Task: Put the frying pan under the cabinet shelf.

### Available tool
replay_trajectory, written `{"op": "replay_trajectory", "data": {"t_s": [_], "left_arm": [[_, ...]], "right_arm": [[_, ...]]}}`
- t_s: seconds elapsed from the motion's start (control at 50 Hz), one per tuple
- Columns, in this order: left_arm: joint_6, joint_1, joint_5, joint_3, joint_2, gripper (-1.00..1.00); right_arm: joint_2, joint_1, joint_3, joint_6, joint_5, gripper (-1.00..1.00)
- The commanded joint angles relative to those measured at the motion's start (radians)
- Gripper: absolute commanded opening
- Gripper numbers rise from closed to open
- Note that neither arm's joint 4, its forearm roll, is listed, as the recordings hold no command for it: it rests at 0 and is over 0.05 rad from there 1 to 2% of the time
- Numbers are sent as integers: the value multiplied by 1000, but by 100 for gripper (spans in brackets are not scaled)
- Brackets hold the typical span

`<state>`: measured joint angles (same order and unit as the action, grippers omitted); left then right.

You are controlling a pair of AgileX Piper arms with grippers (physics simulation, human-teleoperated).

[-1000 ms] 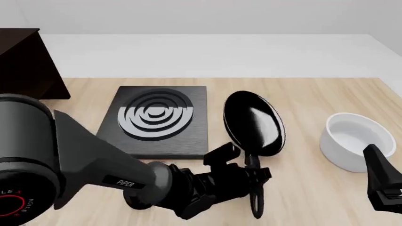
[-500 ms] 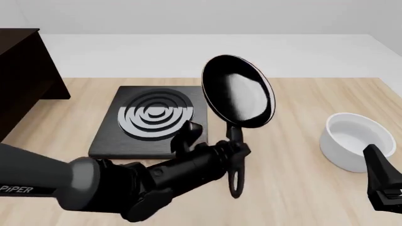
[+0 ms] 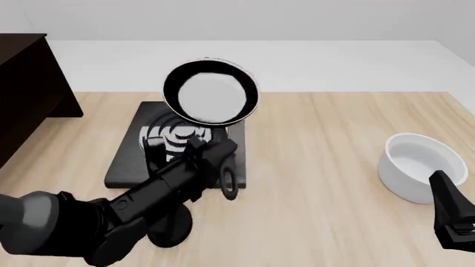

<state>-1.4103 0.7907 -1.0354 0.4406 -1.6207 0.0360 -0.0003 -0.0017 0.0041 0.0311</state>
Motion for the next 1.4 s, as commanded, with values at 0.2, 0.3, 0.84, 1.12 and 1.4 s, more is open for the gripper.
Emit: {"op": "replay_trajectory", "data": {"t_s": [0.2, 0.3, 0.84, 1.12, 1.4], "left_arm": [[-266, -269, -184, -201, 163, -100], [-312, -312, -185, -252, 263, -100], [-495, -480, -185, -440, 423, -100], [-510, -543, -185, -440, 364, -100], [-520, -569, -185, -437, 321, -100]], "right_arm": [[0, 0, 0, 0, 0, 100], [-1, 0, 0, 0, 0, 100], [0, 0, 0, 0, 0, 100], [0, 0, 0, 0, 0, 100], [0, 0, 0, 0, 0, 100]]}}
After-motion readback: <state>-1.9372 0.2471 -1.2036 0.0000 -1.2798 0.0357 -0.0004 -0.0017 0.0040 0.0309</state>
